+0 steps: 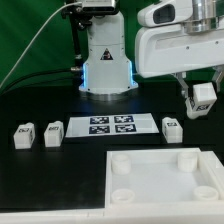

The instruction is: Assemble one leg

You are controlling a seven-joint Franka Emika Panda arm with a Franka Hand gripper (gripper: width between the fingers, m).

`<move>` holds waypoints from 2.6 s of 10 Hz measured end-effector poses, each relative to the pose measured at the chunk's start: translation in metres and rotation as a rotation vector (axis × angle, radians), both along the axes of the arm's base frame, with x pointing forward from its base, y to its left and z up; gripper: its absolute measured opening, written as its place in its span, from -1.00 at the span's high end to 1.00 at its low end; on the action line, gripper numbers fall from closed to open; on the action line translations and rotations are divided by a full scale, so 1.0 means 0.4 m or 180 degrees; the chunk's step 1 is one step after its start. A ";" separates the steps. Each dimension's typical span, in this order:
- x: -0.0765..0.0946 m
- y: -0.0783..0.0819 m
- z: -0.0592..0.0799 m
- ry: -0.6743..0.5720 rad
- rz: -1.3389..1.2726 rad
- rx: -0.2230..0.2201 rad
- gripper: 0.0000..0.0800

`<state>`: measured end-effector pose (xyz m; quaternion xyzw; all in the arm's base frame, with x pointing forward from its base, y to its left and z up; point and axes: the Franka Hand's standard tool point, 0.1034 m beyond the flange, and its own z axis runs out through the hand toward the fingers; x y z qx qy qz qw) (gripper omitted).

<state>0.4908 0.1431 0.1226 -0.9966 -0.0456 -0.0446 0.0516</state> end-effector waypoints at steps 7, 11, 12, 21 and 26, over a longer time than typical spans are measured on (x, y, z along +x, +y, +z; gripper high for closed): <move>0.000 0.000 0.000 0.0000 0.0000 0.0000 0.27; 0.042 -0.002 0.021 -0.0315 0.0019 0.0046 0.26; 0.080 -0.034 0.053 -0.0488 0.0093 0.0026 0.26; 0.265 -0.136 0.114 -0.1929 0.0097 -0.0034 0.26; 0.285 -0.094 -0.027 -0.1745 0.0115 0.0048 0.26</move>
Offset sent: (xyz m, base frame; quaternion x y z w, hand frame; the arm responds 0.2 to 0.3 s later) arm 0.0804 -0.0425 0.0903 0.0158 0.1542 -0.0347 0.9873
